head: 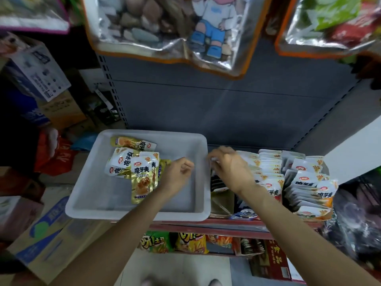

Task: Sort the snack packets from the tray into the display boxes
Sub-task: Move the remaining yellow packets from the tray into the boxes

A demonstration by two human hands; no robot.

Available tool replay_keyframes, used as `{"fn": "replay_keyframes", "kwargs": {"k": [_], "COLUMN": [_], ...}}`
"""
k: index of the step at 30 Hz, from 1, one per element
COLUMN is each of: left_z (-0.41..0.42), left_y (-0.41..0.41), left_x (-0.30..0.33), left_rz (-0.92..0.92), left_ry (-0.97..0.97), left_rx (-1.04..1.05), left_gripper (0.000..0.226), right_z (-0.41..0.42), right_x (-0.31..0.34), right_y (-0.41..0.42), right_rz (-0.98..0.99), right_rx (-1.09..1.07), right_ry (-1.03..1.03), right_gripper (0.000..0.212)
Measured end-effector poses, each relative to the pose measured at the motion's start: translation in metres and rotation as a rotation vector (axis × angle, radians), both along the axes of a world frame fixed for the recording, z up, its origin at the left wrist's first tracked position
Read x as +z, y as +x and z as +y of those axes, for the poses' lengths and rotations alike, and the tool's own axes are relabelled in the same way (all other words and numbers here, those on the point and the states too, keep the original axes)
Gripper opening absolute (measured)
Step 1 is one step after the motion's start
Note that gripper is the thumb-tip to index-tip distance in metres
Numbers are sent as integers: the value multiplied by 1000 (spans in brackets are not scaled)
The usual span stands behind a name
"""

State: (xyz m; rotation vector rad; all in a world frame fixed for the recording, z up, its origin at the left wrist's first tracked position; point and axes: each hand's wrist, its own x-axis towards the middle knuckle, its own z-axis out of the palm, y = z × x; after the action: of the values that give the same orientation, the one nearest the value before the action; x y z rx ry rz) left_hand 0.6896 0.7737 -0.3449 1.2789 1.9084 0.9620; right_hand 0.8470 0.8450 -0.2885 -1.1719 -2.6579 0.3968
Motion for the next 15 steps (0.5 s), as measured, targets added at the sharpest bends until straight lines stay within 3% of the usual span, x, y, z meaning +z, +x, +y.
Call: {"fn": "replay_keyframes", "kwargs": {"k": [3,5,8,11,15], "left_z": [-16,-26,-37,-44,-46], "left_y": [-36,-60,-97,-116,-124], "left_x": [-10,-19,-38,-46,-52], "left_rz": [11,121,172,255,113], "left_ry": [-28,-159,-345,-436,-441], "left_rx": [151,223,366,284,337], "left_gripper": [16,16,47,40,31], "right_z": [-22,-32,-46,-58,-69], "right_x": [-12,-29,-59,-80,-92], "right_y": [-35,-63,-102,-127,-148], "right_rz": [46,14,-72,-125,-163], "right_rx": [128,187,171,125,99], "right_ry": [-142,-246,-410,-584,-743], "right_gripper": [27,24,32,45,44]}}
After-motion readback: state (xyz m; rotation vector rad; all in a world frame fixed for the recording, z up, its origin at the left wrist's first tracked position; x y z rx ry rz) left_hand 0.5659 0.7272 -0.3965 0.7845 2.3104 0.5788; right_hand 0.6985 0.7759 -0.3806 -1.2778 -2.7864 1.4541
